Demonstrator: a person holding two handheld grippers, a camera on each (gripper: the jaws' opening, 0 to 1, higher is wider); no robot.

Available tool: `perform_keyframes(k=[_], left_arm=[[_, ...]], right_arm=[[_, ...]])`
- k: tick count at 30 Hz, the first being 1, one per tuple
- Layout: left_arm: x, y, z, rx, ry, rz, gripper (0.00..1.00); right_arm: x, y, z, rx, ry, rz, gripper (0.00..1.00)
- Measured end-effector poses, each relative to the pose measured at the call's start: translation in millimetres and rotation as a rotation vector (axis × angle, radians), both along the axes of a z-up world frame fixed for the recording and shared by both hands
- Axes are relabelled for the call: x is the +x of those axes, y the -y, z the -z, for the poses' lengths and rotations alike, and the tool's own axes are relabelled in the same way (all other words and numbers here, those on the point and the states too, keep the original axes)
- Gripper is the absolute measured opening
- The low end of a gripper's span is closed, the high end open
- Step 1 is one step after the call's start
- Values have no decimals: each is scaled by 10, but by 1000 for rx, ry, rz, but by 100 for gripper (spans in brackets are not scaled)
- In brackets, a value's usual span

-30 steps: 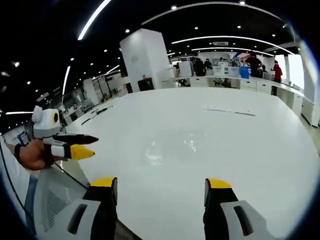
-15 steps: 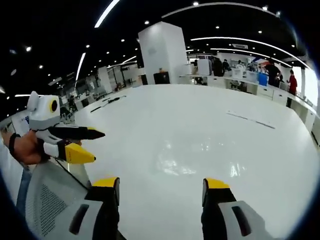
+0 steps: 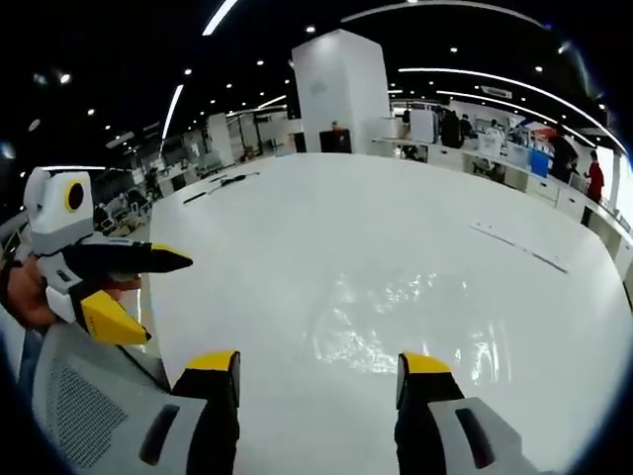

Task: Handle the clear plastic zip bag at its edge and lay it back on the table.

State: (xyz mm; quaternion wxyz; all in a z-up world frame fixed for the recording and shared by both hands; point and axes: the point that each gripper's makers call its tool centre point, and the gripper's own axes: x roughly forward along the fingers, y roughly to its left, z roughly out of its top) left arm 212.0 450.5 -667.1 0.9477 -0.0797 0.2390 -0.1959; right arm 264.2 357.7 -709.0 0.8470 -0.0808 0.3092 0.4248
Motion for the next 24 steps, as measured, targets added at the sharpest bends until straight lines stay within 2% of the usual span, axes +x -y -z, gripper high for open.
perform_keyframes(k=[10, 18, 24], left_arm=[[-7, 41, 64, 13, -28, 24, 72], [-4, 38, 53, 14, -24, 21, 71], [-3, 50, 48, 15, -23, 26, 71]], right_arm=[[99, -109, 48, 16, -10, 13, 63], [207, -177, 117, 7, -15, -3, 63], [212, -258, 170, -4, -23, -13, 61]])
